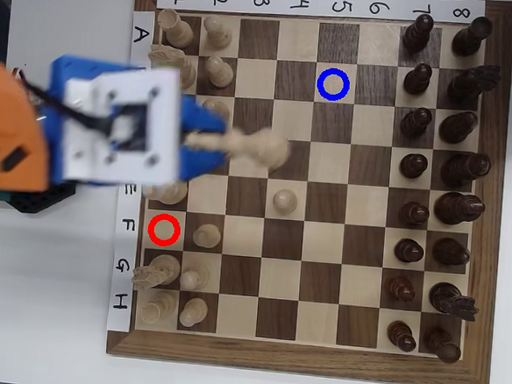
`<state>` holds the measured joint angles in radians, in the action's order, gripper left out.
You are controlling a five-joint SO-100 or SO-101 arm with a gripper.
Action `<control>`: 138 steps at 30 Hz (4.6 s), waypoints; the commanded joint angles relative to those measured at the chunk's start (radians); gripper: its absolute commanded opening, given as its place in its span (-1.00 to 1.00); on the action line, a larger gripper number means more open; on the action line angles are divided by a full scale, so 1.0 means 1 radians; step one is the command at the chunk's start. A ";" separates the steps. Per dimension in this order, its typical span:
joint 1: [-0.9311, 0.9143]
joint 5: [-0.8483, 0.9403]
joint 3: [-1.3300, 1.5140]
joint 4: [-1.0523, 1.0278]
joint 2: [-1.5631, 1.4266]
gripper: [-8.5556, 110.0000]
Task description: Move the piece to destination
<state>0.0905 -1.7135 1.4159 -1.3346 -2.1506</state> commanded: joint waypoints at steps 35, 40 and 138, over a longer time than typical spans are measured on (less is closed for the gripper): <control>0.278 -0.456 -0.509 -0.063 0.839 -0.86; 0.284 -0.476 -0.627 -0.123 0.927 -0.86; 0.272 -0.471 -0.946 -0.170 1.253 -0.86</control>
<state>0.3375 -1.7533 0.6151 -1.5064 -0.8682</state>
